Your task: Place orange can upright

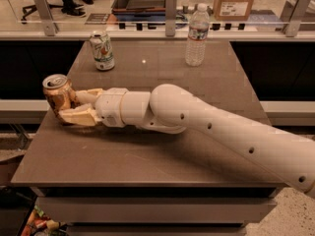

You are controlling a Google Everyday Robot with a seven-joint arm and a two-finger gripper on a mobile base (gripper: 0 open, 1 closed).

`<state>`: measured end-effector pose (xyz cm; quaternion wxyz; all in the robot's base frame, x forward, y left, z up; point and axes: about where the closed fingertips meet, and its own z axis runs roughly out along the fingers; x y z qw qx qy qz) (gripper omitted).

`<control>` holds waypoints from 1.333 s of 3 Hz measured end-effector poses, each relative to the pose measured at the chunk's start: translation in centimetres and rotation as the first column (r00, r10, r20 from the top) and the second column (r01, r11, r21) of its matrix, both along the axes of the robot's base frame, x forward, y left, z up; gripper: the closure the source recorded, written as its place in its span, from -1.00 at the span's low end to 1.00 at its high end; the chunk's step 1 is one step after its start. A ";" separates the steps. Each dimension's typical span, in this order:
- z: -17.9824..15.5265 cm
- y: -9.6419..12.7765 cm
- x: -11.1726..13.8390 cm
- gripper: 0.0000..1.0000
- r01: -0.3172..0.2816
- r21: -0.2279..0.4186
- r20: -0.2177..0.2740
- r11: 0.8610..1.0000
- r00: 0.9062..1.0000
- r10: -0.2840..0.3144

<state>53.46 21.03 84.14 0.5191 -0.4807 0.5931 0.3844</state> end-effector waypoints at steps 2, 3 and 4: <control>-0.3 0.2 0.0 0.63 -0.002 0.008 -0.011 1.000 1.000 0.002; -0.3 0.4 -0.1 0.17 -0.005 0.008 -0.011 1.000 1.000 0.005; -0.2 0.5 -0.2 -0.28 -0.008 0.008 -0.011 1.000 1.000 0.008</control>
Offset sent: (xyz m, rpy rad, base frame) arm 0.0000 0.0021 -0.0037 0.0079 0.0114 0.0016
